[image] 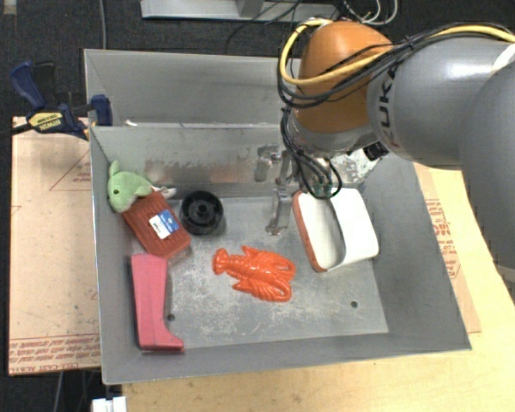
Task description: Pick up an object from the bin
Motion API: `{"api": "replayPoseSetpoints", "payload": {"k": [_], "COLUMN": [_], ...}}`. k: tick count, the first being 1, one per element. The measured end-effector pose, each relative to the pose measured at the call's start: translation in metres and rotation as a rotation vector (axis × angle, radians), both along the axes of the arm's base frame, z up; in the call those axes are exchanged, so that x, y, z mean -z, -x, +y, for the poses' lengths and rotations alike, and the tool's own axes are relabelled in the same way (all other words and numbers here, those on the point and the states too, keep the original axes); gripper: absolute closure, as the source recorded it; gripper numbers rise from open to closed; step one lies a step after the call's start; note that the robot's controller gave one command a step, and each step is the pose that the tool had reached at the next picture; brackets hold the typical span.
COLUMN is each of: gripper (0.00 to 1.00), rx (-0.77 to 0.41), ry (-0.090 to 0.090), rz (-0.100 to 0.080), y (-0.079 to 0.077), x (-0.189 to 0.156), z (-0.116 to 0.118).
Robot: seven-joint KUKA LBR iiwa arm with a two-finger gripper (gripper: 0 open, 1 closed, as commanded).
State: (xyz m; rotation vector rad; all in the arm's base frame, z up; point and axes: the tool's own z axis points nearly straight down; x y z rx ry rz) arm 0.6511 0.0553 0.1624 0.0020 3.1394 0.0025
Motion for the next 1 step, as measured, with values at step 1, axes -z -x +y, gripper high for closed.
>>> {"api": "replayPoseSetpoints", "payload": {"k": [1], "gripper": [0.00], "rx": [-0.008], "ry": [-0.001], "rz": [-0.009], "y": [0.0003], "x": [0.0062], "z": [0.0003]}}
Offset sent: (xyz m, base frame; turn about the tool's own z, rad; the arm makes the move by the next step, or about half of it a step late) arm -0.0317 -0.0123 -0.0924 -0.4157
